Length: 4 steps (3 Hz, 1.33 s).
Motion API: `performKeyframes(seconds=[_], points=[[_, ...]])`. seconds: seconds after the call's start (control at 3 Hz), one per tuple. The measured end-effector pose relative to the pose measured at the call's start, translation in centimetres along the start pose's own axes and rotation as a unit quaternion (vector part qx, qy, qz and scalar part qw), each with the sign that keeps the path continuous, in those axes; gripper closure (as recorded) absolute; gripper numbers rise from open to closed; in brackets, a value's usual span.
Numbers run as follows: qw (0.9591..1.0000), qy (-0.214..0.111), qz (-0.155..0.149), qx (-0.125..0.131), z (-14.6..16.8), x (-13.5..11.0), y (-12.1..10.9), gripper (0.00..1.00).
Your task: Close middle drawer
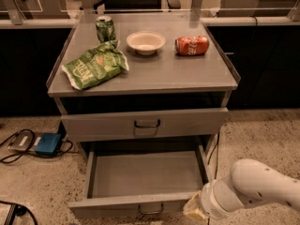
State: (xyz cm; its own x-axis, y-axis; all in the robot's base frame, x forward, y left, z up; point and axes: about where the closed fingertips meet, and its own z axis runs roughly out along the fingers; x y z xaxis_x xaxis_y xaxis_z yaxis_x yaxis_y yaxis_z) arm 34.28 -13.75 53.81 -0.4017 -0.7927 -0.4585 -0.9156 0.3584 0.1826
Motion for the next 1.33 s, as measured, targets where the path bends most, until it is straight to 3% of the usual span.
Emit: performKeyframes(seconds=[0.67, 1.33], points=[[0.9995, 0.005, 0.03, 0.006, 5.1, 2.0, -4.0, 1.0], [0.9985, 0.01, 0.052, -0.015, 8.7, 4.7, -3.9, 1.0]])
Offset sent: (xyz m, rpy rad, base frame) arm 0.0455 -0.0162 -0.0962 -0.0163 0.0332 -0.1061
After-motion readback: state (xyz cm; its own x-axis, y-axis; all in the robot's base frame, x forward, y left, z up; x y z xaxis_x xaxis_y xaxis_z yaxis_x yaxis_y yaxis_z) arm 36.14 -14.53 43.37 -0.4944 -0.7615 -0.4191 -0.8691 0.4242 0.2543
